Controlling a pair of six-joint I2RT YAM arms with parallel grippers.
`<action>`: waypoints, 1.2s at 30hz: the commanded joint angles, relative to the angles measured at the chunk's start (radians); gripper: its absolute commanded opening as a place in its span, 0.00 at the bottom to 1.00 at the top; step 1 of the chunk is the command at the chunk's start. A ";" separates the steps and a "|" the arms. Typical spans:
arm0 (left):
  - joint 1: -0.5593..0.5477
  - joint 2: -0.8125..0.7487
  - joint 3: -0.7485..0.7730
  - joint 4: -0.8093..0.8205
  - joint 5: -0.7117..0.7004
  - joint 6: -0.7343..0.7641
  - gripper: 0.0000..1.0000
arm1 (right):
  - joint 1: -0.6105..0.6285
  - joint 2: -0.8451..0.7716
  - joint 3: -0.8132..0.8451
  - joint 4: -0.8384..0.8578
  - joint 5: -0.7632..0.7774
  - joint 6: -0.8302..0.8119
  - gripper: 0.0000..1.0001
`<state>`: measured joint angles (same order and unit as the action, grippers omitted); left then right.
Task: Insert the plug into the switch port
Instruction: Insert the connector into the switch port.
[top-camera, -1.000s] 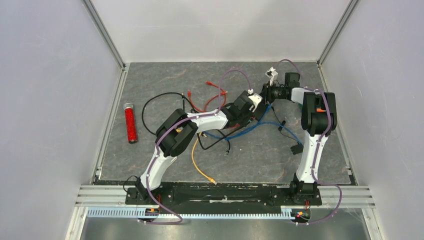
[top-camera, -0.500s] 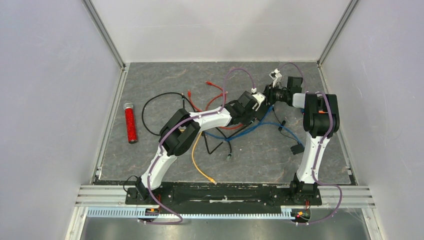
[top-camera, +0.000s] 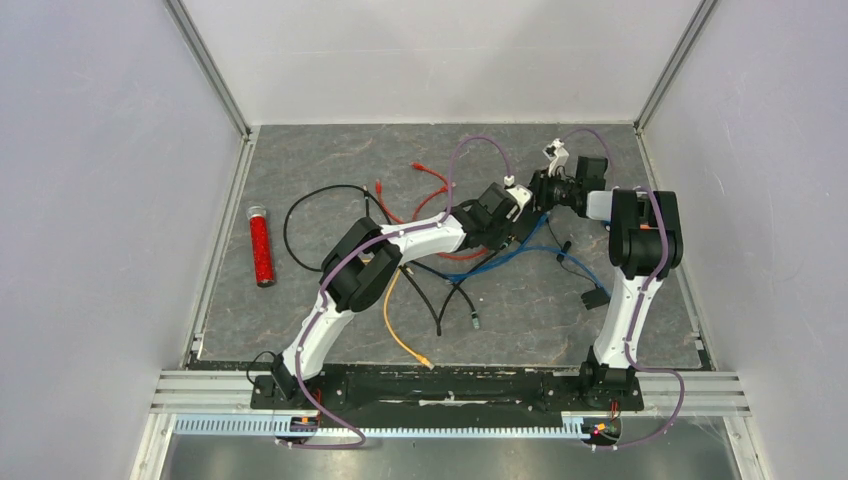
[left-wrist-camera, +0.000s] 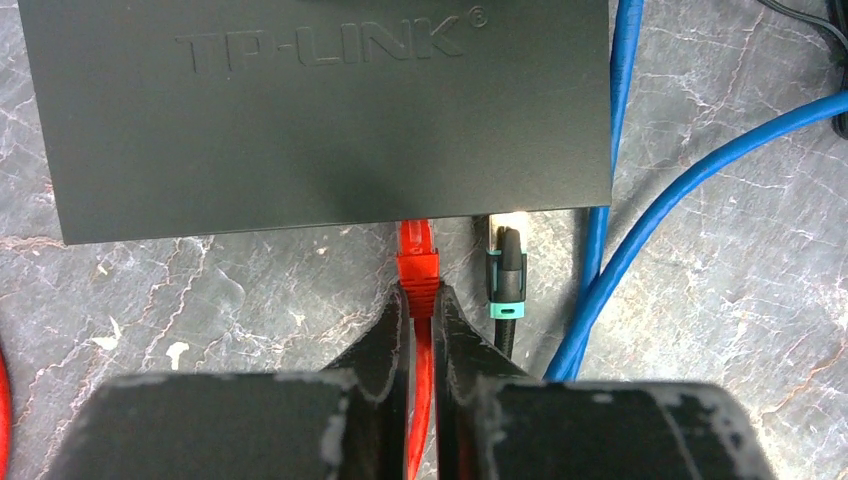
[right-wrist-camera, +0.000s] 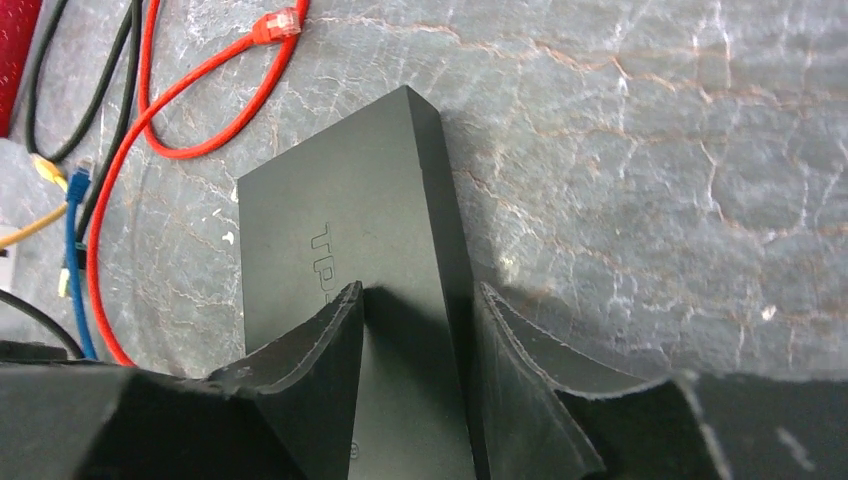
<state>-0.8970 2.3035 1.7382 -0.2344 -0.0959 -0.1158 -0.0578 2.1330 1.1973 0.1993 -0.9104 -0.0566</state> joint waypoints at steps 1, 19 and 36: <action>-0.002 -0.006 -0.006 0.155 -0.016 0.005 0.14 | -0.014 0.052 -0.016 -0.294 0.034 0.185 0.47; 0.001 -0.115 -0.211 0.147 0.041 0.066 0.37 | -0.103 0.040 0.106 -0.364 0.053 0.135 0.57; 0.004 0.035 -0.032 0.165 0.130 0.030 0.02 | -0.073 0.047 -0.062 -0.382 -0.039 0.070 0.38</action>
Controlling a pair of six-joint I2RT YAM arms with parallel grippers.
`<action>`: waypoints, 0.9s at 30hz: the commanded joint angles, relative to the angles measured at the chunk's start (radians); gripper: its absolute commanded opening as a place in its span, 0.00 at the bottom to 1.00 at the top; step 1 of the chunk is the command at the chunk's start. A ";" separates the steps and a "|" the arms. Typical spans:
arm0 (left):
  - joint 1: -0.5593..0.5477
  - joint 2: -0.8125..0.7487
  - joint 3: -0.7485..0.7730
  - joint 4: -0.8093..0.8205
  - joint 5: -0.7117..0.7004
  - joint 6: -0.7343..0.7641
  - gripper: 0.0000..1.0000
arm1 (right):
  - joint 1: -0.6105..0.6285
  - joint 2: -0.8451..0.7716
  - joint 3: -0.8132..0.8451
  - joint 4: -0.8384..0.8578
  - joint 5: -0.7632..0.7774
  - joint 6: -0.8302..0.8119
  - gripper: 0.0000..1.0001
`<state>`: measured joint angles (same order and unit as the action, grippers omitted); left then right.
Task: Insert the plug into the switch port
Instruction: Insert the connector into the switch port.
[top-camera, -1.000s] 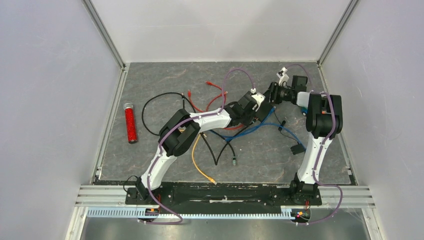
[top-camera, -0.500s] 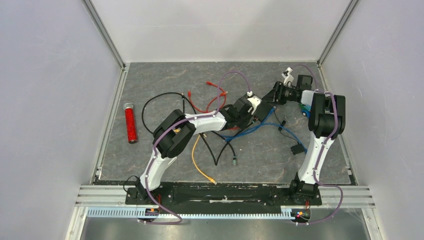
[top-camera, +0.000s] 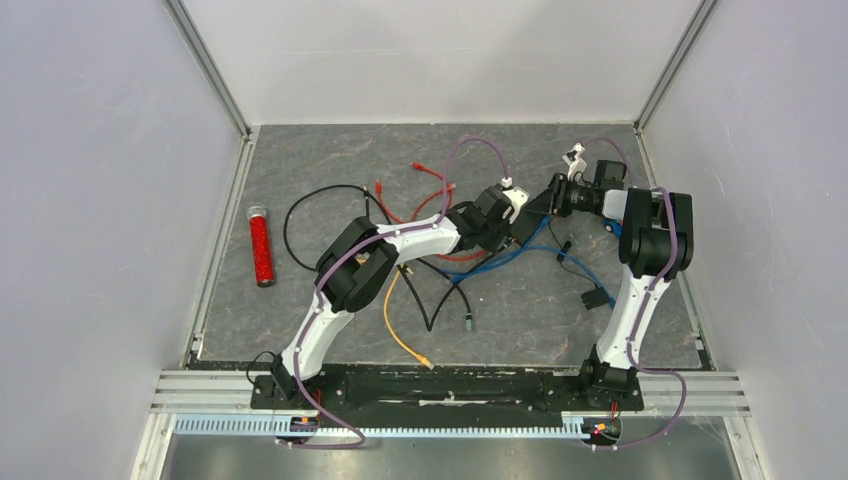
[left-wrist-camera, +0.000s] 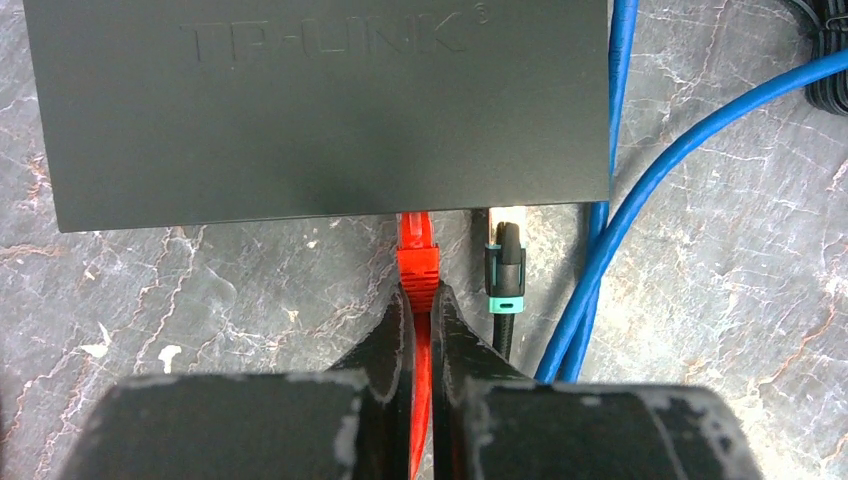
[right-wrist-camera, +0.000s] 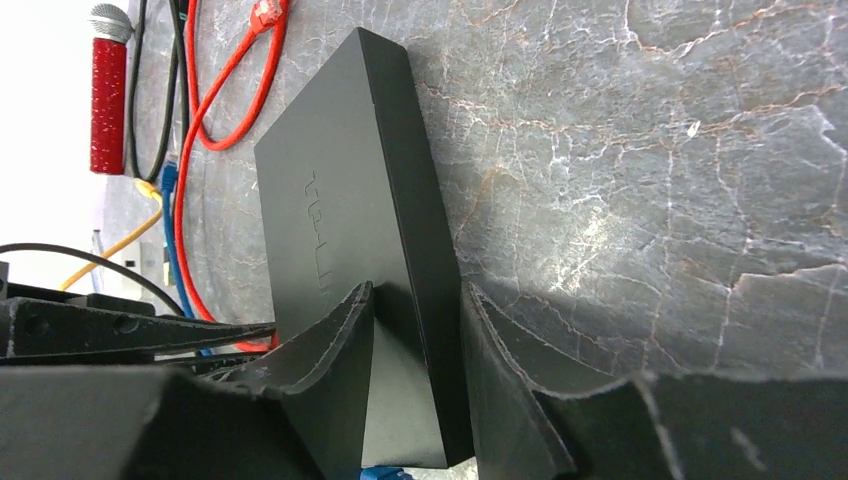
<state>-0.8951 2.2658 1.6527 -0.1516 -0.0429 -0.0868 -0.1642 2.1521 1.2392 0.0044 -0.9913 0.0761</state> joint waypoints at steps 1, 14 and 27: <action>0.002 0.077 0.059 0.089 0.081 0.002 0.02 | 0.034 0.026 -0.111 -0.194 0.047 -0.067 0.37; 0.019 0.169 0.222 0.043 0.091 -0.052 0.04 | 0.023 0.018 -0.009 -0.218 0.190 -0.012 0.42; 0.074 0.141 0.305 -0.053 0.112 -0.091 0.43 | -0.043 -0.099 0.175 -0.196 0.437 0.129 0.57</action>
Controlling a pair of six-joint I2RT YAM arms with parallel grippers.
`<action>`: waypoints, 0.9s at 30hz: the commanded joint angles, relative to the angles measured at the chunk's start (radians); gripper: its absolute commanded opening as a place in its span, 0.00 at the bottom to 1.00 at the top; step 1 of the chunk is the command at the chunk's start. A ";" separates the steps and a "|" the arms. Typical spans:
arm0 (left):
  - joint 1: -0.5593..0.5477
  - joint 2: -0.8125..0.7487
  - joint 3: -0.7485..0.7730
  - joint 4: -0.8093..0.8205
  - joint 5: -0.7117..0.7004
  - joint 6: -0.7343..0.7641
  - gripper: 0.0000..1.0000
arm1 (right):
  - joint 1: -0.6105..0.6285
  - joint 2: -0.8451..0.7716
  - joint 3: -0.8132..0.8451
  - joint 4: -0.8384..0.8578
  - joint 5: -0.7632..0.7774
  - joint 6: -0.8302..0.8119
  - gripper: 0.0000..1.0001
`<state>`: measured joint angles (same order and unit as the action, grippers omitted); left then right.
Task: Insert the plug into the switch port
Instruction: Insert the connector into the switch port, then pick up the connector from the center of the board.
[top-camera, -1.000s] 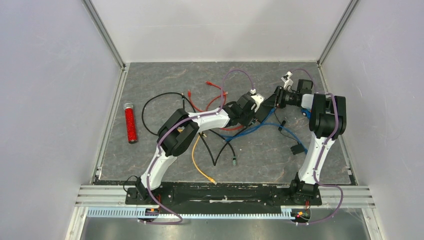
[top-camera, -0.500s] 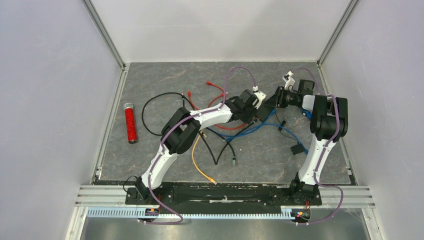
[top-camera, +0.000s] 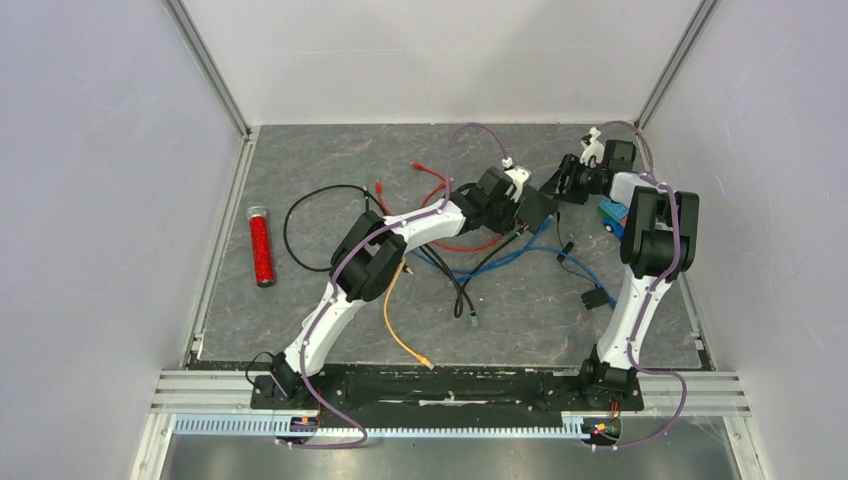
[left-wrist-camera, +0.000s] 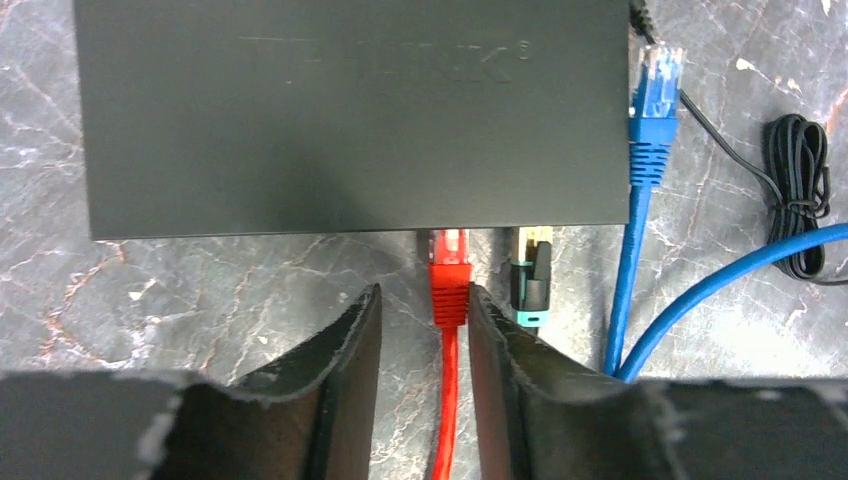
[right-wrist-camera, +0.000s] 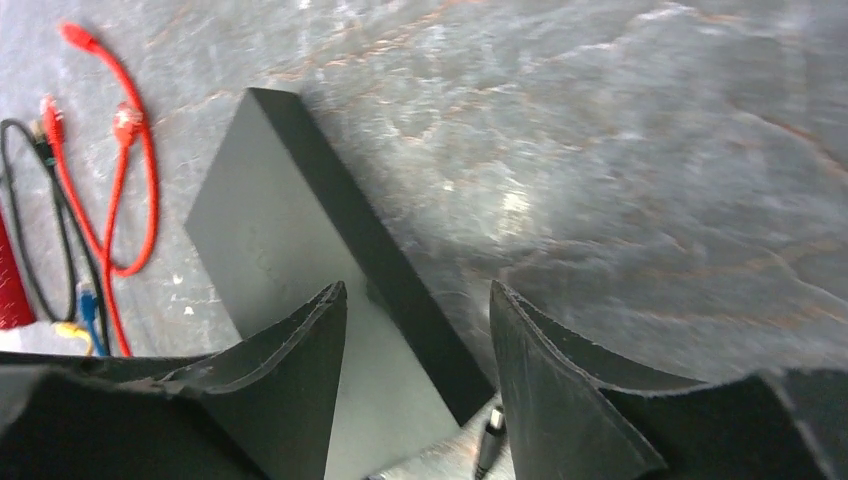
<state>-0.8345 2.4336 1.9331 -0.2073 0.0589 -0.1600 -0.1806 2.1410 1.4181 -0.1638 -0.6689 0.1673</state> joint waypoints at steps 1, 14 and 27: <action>0.014 -0.048 0.015 0.002 0.006 -0.011 0.45 | -0.029 -0.108 -0.023 -0.031 0.133 0.043 0.57; 0.014 -0.434 -0.286 -0.006 0.006 0.032 0.72 | -0.015 -0.417 -0.411 0.038 0.255 0.097 0.57; 0.013 -0.769 -0.685 -0.021 -0.012 0.010 0.71 | 0.008 -0.443 -0.600 0.319 0.147 0.222 0.53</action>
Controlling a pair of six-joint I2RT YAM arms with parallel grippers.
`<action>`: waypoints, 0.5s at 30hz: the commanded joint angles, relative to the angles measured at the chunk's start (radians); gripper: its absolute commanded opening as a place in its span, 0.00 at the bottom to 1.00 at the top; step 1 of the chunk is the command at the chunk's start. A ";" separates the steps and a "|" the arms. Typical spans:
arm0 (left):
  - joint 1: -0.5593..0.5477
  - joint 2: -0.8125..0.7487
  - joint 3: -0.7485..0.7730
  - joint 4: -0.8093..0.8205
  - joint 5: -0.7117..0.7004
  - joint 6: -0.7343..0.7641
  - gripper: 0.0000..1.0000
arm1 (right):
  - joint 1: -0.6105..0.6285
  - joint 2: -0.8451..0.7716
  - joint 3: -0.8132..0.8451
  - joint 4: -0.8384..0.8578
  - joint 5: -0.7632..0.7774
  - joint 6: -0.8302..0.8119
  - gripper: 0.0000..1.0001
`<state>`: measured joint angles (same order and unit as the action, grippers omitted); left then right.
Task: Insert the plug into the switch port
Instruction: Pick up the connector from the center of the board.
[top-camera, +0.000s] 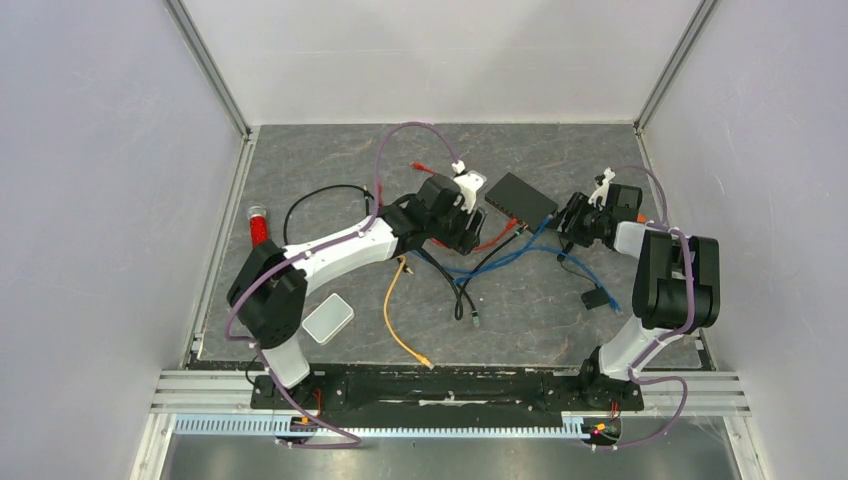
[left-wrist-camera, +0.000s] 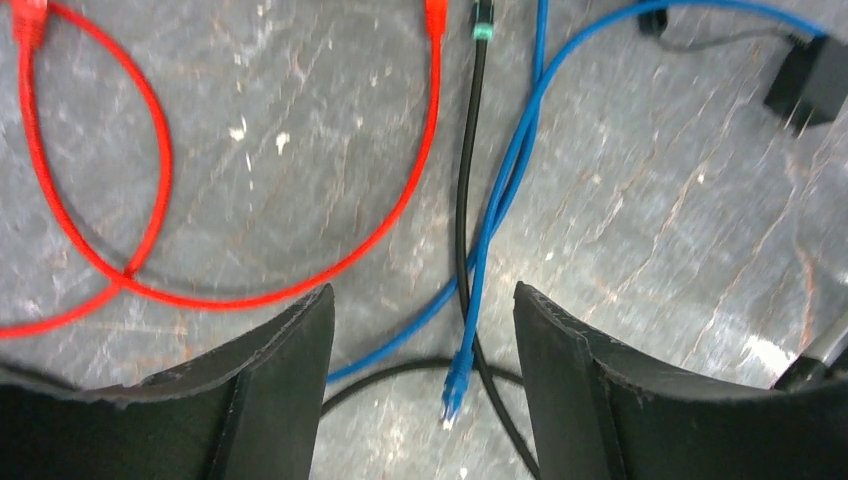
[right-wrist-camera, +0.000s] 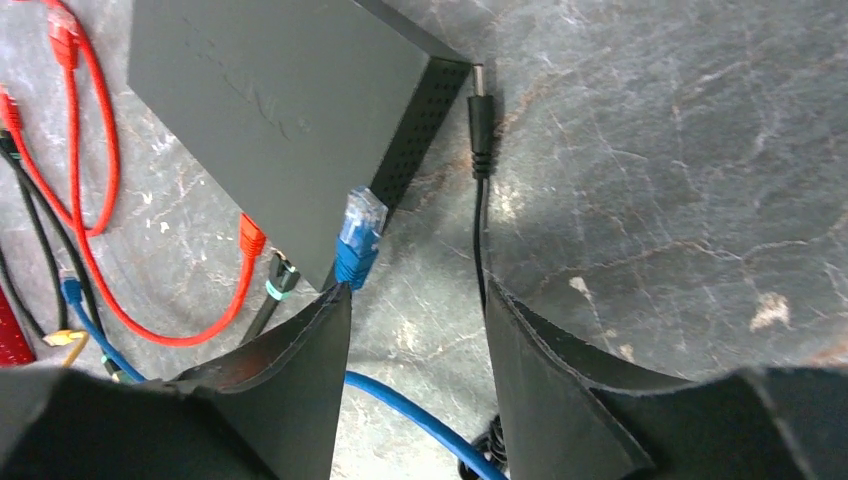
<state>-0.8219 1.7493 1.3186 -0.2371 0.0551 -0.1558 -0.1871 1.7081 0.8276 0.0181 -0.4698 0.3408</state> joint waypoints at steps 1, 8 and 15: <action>0.000 -0.093 -0.086 0.010 -0.004 0.007 0.71 | 0.016 -0.008 -0.010 0.134 -0.057 0.050 0.53; -0.005 -0.125 -0.121 -0.028 0.007 -0.014 0.69 | 0.024 -0.048 -0.011 0.090 -0.024 0.029 0.52; -0.005 -0.173 -0.133 -0.043 0.002 -0.020 0.69 | 0.042 -0.014 -0.032 0.169 -0.014 0.086 0.48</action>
<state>-0.8223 1.6325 1.1873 -0.2817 0.0547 -0.1566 -0.1566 1.7023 0.8146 0.1097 -0.4911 0.3931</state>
